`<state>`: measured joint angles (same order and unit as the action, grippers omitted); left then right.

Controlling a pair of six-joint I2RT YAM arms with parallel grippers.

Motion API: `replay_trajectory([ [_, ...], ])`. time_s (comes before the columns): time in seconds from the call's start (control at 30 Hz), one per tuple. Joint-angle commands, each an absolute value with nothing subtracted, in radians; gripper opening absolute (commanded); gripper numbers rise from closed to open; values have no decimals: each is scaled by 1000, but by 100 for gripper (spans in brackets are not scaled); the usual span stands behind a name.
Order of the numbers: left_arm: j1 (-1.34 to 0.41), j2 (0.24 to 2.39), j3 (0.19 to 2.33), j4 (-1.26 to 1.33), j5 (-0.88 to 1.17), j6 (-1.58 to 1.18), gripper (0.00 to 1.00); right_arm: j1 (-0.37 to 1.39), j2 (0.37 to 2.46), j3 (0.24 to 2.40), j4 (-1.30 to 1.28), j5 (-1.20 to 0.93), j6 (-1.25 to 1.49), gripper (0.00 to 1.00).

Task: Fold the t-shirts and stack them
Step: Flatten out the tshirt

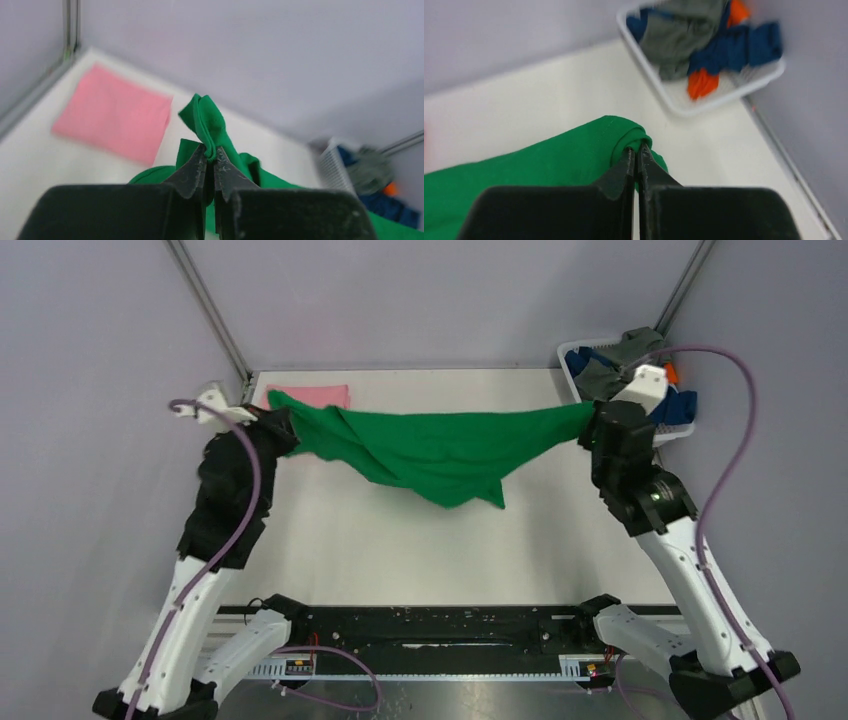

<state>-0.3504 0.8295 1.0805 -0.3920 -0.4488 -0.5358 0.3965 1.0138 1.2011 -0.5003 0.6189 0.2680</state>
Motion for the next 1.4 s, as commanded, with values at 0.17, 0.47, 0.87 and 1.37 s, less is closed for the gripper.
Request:
replay_trajectory([
  [0.17, -350, 578, 1171, 18, -575, -257, 0, 379, 823, 1330, -115, 815, -154, 0],
  [0.47, -349, 507, 1221, 70, -485, -212, 0, 379, 749, 1440, -203, 743, -214, 0],
  [0.87, -345, 863, 1082, -212, -543, -405, 0, 281, 1023, 1254, -494, 598, 116, 0],
  [1.37, -228, 1440, 971, -341, -161, -613, 0, 217, 1411, 1110, -694, 226, 327, 83],
])
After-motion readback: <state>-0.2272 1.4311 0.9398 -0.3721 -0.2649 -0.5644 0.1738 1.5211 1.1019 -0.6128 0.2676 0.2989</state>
